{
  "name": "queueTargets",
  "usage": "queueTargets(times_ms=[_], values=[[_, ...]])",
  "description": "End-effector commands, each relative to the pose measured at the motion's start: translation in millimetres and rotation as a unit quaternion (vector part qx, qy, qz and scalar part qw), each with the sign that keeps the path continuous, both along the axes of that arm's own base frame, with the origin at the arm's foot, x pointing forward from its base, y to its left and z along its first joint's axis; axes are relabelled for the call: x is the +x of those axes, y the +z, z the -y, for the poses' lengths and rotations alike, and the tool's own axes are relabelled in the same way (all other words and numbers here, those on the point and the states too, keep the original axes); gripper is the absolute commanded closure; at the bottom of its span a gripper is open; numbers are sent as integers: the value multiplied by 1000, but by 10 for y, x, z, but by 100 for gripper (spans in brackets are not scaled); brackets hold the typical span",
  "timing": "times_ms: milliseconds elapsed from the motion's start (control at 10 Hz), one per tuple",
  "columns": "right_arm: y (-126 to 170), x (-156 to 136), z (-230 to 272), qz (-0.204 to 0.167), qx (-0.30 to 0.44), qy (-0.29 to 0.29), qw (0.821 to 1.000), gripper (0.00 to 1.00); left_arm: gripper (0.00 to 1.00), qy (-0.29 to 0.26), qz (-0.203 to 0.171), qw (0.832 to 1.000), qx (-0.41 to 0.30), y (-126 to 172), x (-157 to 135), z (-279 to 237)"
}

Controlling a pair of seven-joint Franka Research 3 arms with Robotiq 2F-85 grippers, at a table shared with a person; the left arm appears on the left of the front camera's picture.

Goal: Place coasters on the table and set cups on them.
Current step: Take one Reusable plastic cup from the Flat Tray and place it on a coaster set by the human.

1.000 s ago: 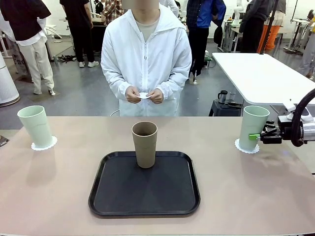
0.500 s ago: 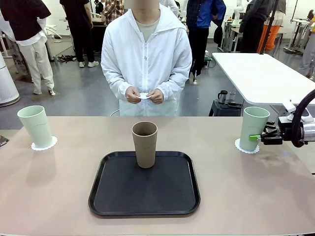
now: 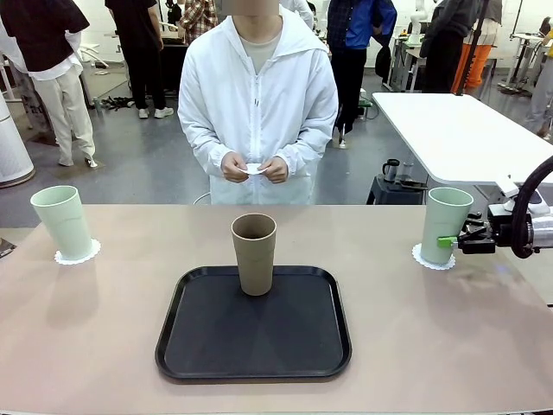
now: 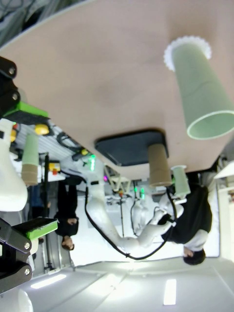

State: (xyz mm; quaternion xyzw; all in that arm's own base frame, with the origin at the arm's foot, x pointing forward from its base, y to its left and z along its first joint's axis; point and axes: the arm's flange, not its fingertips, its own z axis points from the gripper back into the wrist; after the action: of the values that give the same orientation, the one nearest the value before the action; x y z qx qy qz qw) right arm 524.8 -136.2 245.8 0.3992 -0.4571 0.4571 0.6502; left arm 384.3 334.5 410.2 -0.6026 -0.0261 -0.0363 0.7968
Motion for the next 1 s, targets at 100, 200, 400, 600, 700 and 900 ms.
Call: queueTargets(times_ms=[100, 200, 400, 600, 700, 900], values=[[3, 60, 44, -16, 4, 20, 1000, 18, 0, 1, -2, 1000, 2, 17, -10, -3], [-8, 66, 42, -18, 3, 21, 1000, 18, 0, 1, -2, 1000, 2, 17, -10, -3], [-42, 75, 40, -23, 0, 22, 999, 18, 0, 1, -2, 1000, 2, 17, -10, -3], [-21, 54, 39, -22, -2, 27, 999, 0, 0, 1, -2, 1000, 2, 17, -10, -3], [-23, 49, 37, -23, -5, 26, 999, 0, 0, 1, -2, 1000, 2, 17, -10, -3], [-17, 34, 52, -22, -20, 24, 999, 0, 0, 1, -2, 1000, 2, 17, -10, -3]])
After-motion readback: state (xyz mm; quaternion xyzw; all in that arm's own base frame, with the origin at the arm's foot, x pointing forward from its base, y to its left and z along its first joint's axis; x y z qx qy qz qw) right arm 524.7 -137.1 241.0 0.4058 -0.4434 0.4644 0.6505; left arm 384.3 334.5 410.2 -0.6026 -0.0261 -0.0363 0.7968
